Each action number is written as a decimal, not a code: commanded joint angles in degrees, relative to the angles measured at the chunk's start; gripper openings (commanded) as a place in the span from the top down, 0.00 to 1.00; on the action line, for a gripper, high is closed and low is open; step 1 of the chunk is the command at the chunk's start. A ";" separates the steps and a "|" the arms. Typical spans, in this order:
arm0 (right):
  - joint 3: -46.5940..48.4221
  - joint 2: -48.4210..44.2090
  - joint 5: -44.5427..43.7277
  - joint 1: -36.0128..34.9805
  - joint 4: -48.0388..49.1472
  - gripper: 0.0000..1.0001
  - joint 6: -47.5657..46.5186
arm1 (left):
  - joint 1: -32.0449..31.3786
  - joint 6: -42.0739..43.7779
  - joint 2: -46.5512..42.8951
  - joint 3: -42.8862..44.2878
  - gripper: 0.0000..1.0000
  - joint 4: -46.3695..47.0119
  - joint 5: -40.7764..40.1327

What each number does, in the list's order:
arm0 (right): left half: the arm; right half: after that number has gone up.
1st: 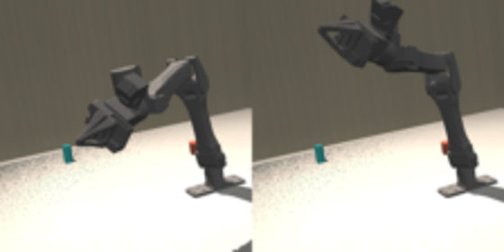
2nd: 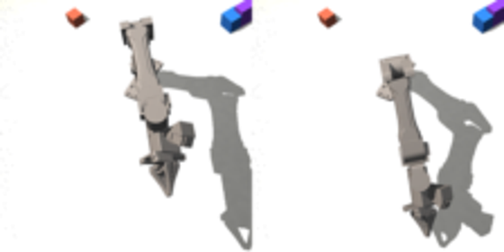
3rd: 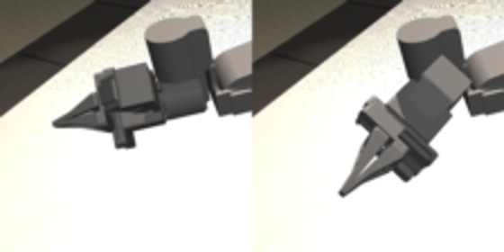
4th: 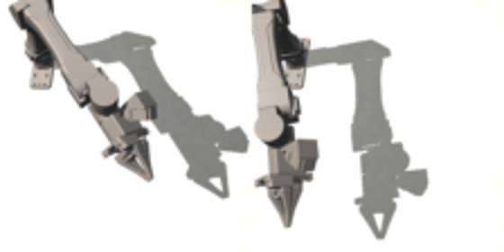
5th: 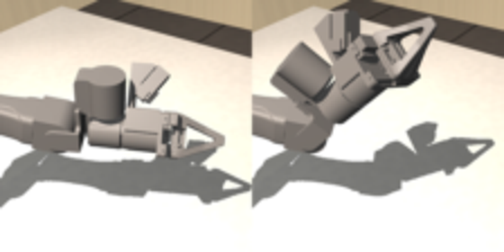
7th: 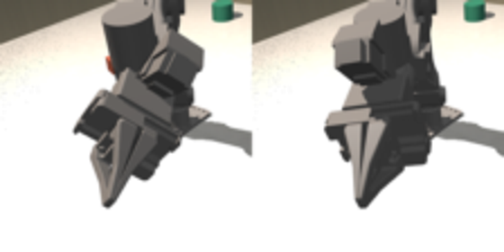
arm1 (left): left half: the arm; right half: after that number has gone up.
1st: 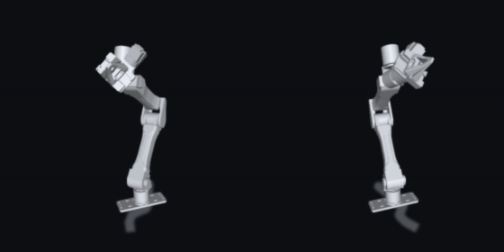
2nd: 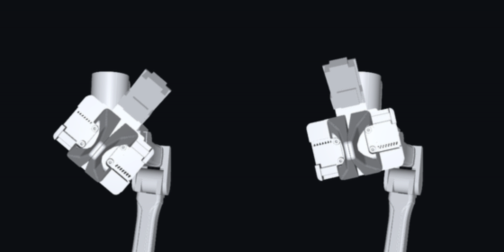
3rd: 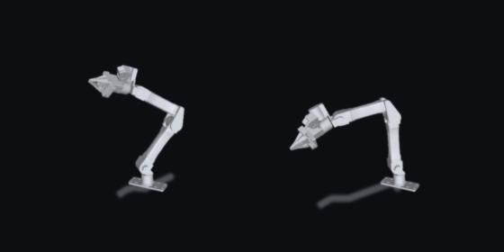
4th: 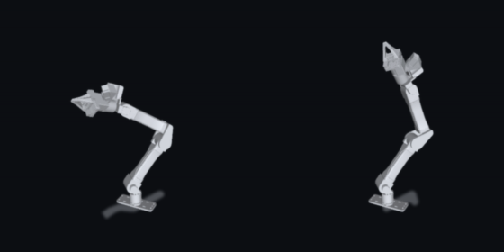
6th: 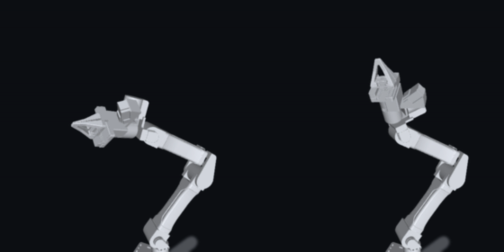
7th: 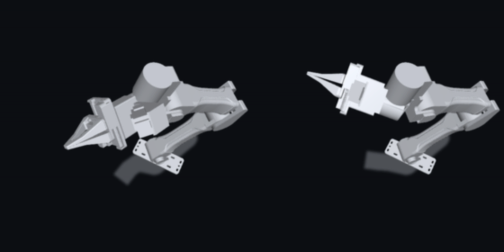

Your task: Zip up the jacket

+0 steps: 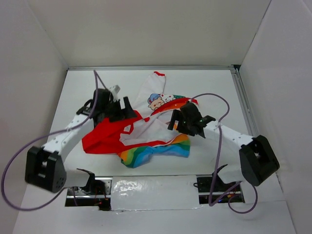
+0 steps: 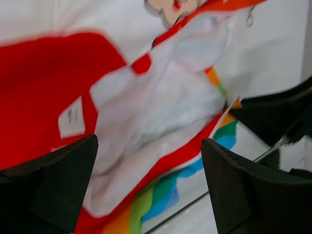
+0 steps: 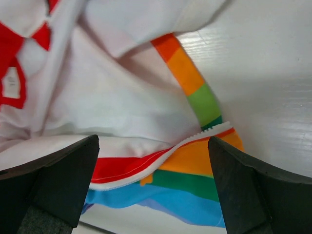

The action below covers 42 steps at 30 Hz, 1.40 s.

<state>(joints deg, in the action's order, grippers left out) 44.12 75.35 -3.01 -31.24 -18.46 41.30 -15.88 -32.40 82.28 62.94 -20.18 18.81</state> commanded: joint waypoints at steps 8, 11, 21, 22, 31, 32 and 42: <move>0.45 7.53 -3.85 1.27 0.00 0.00 3.52 | -1.16 -14.61 -19.00 -23.38 0.01 -6.00 -5.71; -1.84 4.99 -6.39 1.28 -0.79 0.00 5.19 | -2.57 -17.15 -20.13 -24.96 0.01 -9.25 -7.46; -1.84 -1.43 -10.44 1.98 -3.60 0.00 6.51 | -4.07 -32.79 -32.01 -30.06 0.01 -23.14 -15.39; -1.76 -1.61 -10.35 2.15 -3.95 0.00 6.60 | -4.07 -33.68 -31.83 -30.15 0.01 -23.41 -15.38; -4.83 -2.67 -7.98 3.82 -2.55 0.00 7.66 | -4.16 -38.00 -25.42 -32.35 0.01 -17.97 -15.99; -5.09 -2.58 -7.20 4.08 -2.46 0.01 7.57 | -4.07 -38.69 -24.81 -32.70 0.01 -17.79 -16.43; -5.80 3.13 -5.35 3.65 1.05 0.15 7.83 | -1.26 -38.97 -15.14 -32.35 0.47 -10.32 -20.75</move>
<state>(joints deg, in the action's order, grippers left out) 38.70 78.06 -9.21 -27.35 -20.05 48.60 -18.33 -72.16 64.79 30.30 -35.24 -0.34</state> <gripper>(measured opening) 0.869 0.575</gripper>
